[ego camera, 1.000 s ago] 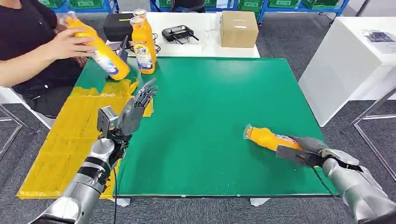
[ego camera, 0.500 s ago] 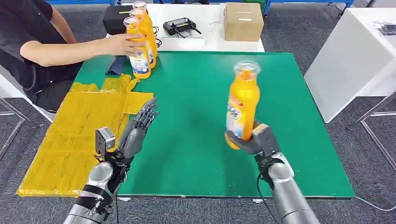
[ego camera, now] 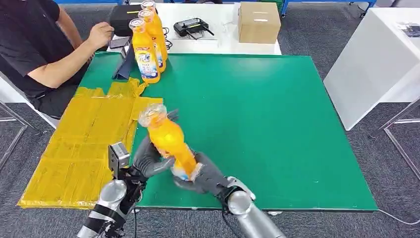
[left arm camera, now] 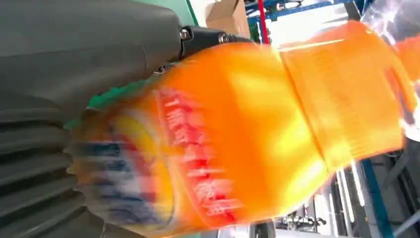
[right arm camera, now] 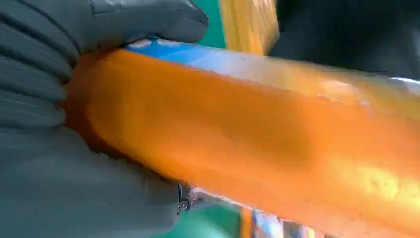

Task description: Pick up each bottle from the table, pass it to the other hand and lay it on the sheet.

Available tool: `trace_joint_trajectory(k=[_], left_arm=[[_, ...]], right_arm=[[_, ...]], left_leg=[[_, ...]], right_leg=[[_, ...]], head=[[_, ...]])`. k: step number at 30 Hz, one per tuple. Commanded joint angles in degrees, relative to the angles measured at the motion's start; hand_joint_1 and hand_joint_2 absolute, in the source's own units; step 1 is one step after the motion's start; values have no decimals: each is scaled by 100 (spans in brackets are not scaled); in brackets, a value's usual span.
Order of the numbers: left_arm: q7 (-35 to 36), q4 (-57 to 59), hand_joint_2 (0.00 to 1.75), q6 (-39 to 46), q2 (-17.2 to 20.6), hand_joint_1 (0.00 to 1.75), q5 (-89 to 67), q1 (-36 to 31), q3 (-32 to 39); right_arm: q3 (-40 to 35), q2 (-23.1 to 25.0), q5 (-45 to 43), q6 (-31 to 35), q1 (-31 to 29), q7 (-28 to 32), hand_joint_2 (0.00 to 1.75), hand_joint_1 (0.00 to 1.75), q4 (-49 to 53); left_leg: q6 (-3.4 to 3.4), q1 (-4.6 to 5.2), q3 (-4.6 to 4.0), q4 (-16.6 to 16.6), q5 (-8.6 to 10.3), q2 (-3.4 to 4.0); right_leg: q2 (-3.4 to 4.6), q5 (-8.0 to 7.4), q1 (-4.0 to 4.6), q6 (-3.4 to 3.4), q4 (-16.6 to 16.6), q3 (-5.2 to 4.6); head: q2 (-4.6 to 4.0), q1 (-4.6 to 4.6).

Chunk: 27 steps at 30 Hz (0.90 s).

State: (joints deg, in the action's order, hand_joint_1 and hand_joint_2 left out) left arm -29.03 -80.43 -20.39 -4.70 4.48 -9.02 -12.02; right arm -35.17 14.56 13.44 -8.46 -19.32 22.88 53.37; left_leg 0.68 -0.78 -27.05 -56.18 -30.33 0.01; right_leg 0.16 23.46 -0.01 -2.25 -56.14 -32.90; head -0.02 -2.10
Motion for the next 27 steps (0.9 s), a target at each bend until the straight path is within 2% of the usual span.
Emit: trace_joint_trajectory(k=[1,22,23,27], left_arm=[[69,331,175,89,-4,0,9,-303,-269],[140,548,175,138,79,0,-154,-437,-406],[138,580,175,113,101,175,-184,-449,-447],[-35,671,175,-53,247,175,-392,-448,-653]], right_arm=[[-1277,162,198,117,-351,28,175,175,-1445],[-1503,231,259,68,-434,-43,175,175,-1602],[-1509,228,252,84,-445,-39,175,175,-1606],[-1438,179,152,96,-545,17,175,175,-1579]], left_leg=[[2,0,14,12,2,-1],[0,7,6,5,2,-13],[0,9,2,3,2,-11],[0,10,3,4,2,-9]], right_leg=[[-3,-1,0,1,10,14],[-18,2,0,3,7,8],[-16,2,-1,2,5,3],[-14,3,-2,2,4,2]], head=[[0,0],[0,2],[0,0],[0,2]])
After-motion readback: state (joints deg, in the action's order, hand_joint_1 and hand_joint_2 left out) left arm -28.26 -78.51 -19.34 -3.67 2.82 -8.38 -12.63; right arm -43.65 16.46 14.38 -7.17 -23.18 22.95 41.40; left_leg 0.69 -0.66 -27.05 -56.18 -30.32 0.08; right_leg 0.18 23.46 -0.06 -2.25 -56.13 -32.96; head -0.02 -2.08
